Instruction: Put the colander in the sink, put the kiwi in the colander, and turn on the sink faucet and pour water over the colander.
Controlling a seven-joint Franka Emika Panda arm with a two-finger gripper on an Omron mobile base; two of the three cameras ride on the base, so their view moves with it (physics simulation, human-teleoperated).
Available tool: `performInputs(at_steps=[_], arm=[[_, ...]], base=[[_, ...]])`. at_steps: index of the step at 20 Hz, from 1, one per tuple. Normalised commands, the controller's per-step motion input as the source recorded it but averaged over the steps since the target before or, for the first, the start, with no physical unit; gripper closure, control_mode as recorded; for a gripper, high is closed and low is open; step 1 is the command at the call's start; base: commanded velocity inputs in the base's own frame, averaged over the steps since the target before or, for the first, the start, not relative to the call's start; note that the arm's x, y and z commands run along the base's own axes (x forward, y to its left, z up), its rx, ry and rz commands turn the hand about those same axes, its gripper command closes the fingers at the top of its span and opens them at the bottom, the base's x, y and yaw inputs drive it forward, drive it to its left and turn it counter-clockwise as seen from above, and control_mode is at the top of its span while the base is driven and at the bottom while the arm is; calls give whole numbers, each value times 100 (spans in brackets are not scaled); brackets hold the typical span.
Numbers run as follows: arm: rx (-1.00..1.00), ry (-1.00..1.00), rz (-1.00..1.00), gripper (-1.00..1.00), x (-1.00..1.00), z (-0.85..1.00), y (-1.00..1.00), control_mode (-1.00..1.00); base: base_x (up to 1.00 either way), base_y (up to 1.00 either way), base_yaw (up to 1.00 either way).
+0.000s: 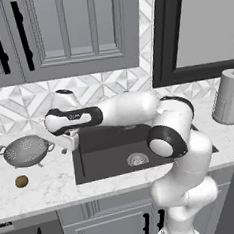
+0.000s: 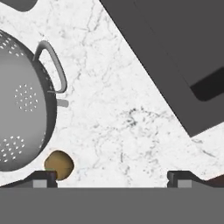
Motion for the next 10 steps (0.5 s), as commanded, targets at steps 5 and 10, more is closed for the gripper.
performInputs(at_steps=[5,10], arm=[[-25,0,-4,-100,25,-27,40,-100],[-10,0,-5,-100,36,-9,17,-100]], base=[[0,0,0],[0,0,0]])
